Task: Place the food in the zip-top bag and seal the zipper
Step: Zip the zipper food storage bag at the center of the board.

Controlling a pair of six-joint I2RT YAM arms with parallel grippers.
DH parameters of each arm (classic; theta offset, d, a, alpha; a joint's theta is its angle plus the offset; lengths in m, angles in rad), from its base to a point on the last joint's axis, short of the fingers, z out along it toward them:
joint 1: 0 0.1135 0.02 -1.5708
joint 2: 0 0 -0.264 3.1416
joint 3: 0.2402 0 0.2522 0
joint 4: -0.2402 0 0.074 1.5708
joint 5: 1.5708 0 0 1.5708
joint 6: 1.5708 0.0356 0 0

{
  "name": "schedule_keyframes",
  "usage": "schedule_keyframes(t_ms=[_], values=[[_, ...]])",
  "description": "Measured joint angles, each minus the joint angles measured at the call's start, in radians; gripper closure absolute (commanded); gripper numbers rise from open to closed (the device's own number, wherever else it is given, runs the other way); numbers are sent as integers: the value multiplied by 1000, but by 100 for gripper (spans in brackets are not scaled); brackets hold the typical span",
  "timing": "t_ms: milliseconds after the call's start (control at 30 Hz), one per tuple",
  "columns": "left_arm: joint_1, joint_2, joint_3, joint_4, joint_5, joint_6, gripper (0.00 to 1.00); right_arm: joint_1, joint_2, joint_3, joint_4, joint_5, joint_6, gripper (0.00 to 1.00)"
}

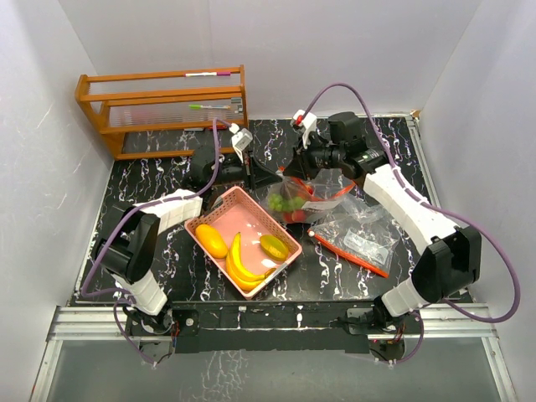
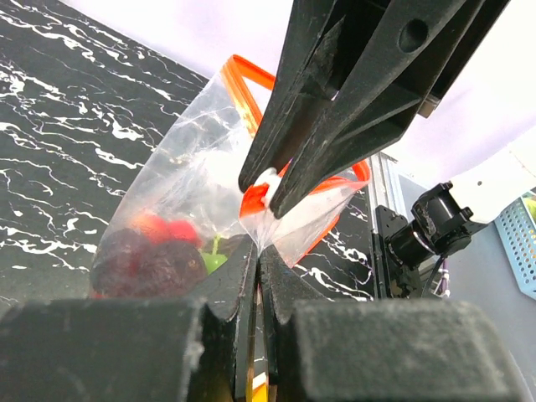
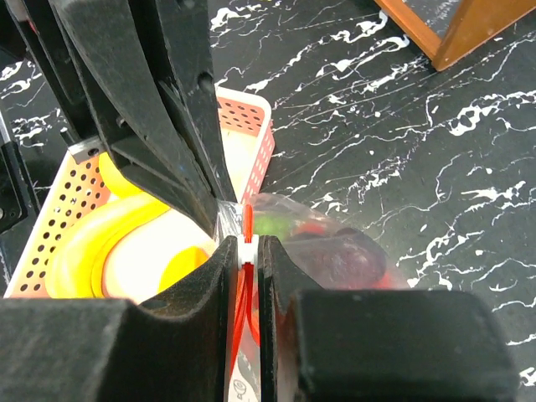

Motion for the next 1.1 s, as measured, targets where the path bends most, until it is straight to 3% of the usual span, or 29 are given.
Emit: schedule_keyframes(t_ms=[233, 300, 333, 633, 1100], values=[[16, 0, 0, 42, 2, -20, 100, -23, -28, -1, -24, -9, -8, 92], [23, 24, 0, 114, 21, -56, 84, -31, -30, 0, -24, -40, -7, 92], [23, 24, 0, 114, 21, -56, 82, -31, -30, 0, -24, -40, -7, 92], [45, 130, 106, 267, 139, -187, 81, -44, -18, 35, -42, -101, -1, 92], [35, 221, 127, 564, 240, -425, 78, -45, 1, 58, -50, -118, 22, 92]])
